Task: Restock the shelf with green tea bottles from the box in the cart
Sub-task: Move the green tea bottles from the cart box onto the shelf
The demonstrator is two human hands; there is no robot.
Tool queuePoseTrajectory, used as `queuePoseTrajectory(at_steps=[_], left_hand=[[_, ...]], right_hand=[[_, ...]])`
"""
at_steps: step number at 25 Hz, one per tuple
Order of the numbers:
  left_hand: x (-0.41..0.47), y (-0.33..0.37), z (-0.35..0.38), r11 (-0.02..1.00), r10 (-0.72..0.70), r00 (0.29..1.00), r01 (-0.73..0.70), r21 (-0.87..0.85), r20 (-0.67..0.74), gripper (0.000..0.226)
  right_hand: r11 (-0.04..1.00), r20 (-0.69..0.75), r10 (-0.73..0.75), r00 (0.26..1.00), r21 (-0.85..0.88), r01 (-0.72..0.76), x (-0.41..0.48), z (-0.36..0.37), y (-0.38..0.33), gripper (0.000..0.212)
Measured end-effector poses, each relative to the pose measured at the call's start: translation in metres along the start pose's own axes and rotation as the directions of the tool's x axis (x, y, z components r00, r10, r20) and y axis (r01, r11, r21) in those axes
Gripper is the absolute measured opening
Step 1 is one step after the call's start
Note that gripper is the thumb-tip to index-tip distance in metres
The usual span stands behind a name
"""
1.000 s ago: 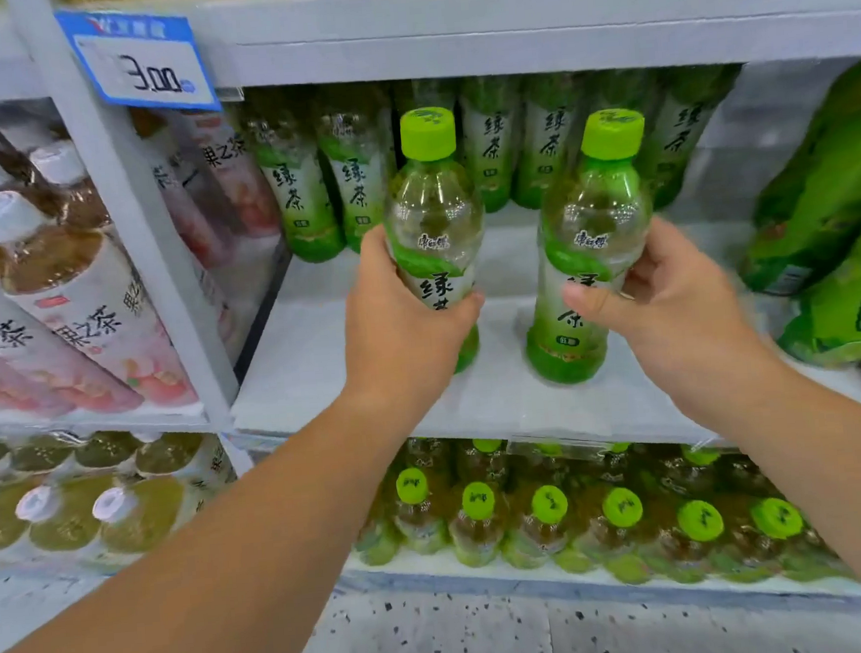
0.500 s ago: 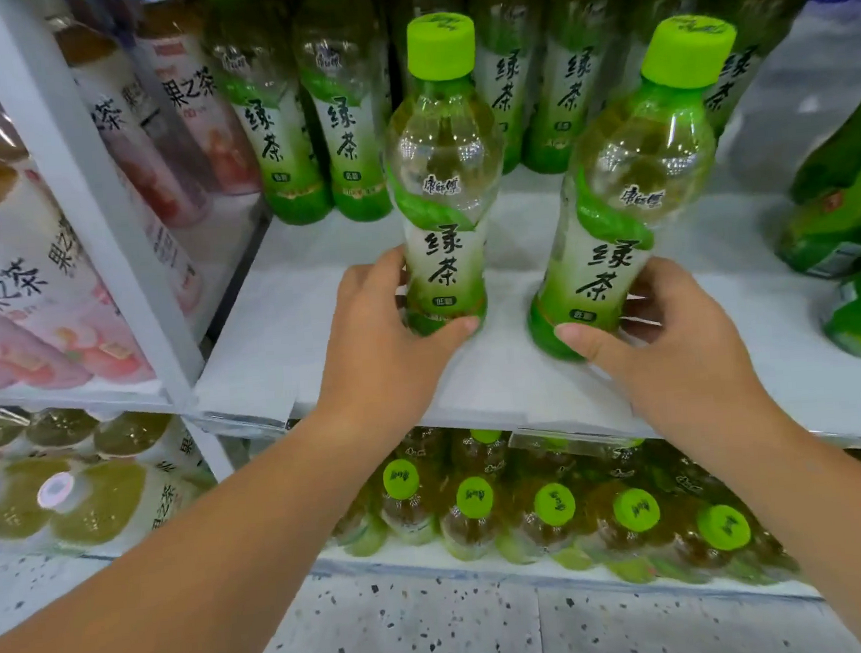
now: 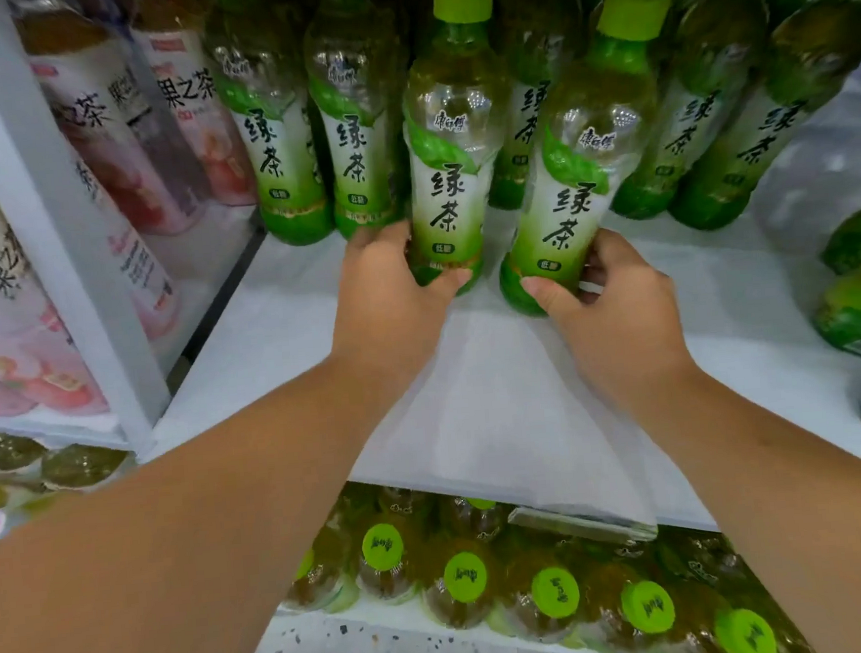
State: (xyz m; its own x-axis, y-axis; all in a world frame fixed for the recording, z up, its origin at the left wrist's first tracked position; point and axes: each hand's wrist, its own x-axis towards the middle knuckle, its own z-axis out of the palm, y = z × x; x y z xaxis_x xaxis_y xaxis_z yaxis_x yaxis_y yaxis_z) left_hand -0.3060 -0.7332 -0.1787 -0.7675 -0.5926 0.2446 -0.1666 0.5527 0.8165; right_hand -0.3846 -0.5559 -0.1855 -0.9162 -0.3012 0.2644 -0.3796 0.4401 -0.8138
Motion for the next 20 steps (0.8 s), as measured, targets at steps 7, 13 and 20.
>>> queuePoseTrajectory(at_steps=[7,13,20], left_hand=[[0.033,0.0,0.013,0.997,-0.014,0.999,0.016,0.074,-0.031,0.035],[0.044,0.002,0.017,0.958,-0.028,0.995,0.053,0.282,-0.093,0.046],[0.035,-0.013,0.02,0.989,0.054,0.984,-0.03,0.143,-0.17,0.036]], right_hand=[[0.999,-0.005,0.026,1.0,0.025,-0.025,0.052,0.026,0.006,0.04],[0.999,-0.037,-0.004,0.999,0.05,0.006,0.066,0.037,0.011,0.045],[0.974,-0.032,0.001,0.999,0.228,0.006,0.058,0.04,0.018,0.048]])
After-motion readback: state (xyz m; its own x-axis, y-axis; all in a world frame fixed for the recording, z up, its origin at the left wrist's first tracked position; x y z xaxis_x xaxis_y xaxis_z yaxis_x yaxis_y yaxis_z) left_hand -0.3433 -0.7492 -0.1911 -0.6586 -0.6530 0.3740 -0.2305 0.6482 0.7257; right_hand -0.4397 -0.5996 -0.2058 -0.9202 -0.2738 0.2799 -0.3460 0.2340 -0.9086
